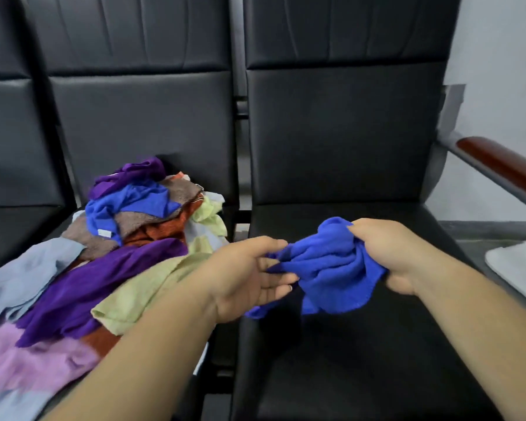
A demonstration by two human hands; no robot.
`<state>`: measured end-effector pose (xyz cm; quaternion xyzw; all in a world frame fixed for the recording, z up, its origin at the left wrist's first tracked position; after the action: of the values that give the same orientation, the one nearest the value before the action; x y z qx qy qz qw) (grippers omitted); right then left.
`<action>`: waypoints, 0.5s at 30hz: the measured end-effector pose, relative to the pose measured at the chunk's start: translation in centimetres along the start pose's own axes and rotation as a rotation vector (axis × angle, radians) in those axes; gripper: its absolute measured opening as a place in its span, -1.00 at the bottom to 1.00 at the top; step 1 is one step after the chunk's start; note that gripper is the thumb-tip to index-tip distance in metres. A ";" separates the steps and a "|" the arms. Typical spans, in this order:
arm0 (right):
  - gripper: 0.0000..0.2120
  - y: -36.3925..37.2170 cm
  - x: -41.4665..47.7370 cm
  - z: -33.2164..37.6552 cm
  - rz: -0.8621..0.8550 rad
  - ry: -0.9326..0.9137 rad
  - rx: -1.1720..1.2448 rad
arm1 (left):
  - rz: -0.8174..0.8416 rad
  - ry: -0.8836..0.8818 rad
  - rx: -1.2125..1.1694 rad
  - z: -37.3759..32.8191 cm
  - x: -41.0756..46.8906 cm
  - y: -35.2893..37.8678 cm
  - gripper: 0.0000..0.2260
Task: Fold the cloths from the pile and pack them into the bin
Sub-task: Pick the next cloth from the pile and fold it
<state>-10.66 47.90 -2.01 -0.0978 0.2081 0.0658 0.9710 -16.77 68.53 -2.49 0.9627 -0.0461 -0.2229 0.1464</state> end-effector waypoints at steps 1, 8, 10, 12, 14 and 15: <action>-0.75 -1.3 0.1 -1.1 -0.040 0.029 -0.078 | -0.008 0.014 0.013 0.5 0.5 0.8 -0.88; -0.38 -7.4 -0.1 -4.1 -0.239 -0.001 -0.852 | -0.061 0.350 1.034 4.6 4.4 2.6 -0.69; -0.65 -6.6 -0.5 -3.7 -0.082 -0.134 -0.851 | -0.032 0.425 1.271 5.2 4.9 2.4 -0.72; -0.74 -5.6 -0.3 -5.4 0.124 -0.108 -1.013 | 0.004 0.439 1.438 5.5 5.6 2.5 -0.69; -0.74 -4.8 0.2 -7.4 0.221 -0.051 -1.216 | 0.043 0.399 1.580 5.9 6.2 2.6 -0.61; -0.76 -4.6 0.7 -8.0 0.223 -0.061 -1.281 | 0.049 0.374 1.619 6.1 6.4 2.6 -0.60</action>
<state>-12.33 41.75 -8.69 -0.6333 0.1087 0.2800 0.7132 -13.74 63.45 -9.57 0.7902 -0.1879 0.0463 -0.5816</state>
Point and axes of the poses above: each hand's wrist, its own x-axis towards the middle knuckle, its own y-axis out of the palm, z = x × y, the point moved 5 cm from there along x, towards the middle knuckle, and after that the axes turned 4 degrees about y, right-handed, at the moved point
